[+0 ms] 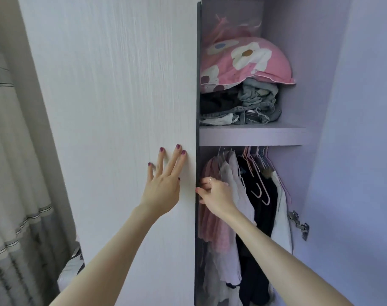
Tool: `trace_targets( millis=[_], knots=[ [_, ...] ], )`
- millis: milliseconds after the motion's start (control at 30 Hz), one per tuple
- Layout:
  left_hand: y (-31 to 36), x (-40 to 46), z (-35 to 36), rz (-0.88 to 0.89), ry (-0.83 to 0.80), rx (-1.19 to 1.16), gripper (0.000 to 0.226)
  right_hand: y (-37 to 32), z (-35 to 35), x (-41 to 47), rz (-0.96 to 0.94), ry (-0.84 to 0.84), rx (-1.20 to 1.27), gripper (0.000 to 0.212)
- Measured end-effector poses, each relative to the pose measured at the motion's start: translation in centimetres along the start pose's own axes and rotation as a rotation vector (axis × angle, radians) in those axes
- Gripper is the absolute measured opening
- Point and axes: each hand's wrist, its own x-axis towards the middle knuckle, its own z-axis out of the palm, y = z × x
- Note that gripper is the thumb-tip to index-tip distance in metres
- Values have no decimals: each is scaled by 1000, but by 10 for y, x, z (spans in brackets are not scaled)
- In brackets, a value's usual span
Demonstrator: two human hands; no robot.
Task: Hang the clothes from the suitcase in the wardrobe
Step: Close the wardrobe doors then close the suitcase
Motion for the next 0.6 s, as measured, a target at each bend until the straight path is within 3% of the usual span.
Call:
trace_targets(
  millis=[200,467,600],
  knots=[
    [-11,35,35,-27,42,140,92,11,8,45,79,83,36,21],
    [-15,52,56,-82,22,282,88,15,9,72,63,58,34,23],
    [-12,50,50,-78,21,232,88,17,6,69,68,1,114,23]
  ],
)
